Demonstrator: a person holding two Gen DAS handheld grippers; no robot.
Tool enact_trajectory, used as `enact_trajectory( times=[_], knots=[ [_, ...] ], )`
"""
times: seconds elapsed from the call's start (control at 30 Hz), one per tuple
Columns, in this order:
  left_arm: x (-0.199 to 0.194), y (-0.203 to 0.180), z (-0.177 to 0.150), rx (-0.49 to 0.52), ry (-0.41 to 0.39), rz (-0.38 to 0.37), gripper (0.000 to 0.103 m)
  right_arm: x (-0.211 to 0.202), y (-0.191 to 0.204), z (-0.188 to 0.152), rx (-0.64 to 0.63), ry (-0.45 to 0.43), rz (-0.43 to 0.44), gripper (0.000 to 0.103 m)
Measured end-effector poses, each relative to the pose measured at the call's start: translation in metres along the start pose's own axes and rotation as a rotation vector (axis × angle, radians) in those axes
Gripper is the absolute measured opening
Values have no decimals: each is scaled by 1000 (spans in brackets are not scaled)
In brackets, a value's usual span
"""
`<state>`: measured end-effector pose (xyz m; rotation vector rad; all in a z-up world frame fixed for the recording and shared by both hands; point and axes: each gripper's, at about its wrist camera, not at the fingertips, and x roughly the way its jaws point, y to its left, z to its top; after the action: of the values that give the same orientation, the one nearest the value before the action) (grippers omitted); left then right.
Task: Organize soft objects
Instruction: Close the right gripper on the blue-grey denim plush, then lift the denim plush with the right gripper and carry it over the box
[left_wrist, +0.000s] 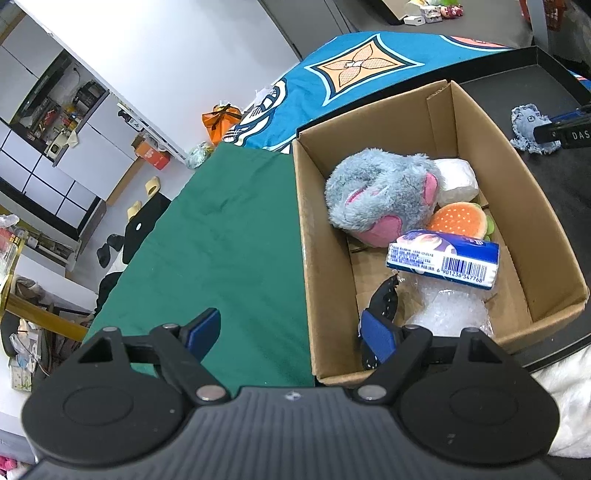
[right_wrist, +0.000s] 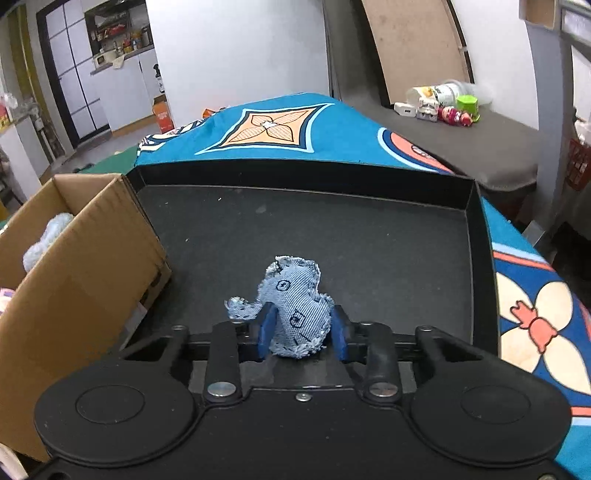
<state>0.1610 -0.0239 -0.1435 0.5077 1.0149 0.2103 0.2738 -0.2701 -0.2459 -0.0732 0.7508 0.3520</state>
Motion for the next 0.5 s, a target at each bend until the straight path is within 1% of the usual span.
enact_trajectory(
  times=[0.1,0.2,0.37,0.5],
  knots=[
    [0,0,-1,1,-4,1,82,-5,0,0,16,-7,-4,22],
    [-1,2,-1,-7,-10,-2,82,-14,-3,2,36,-23,-15,18],
    [-4,4,-3,-20,-19,-10,82,-30,-4,5,52,-58,-28,17],
    [-6,5,-4,-29,-28,-18,82,-42,-2,5,65,-67,-38,17]
  ],
)
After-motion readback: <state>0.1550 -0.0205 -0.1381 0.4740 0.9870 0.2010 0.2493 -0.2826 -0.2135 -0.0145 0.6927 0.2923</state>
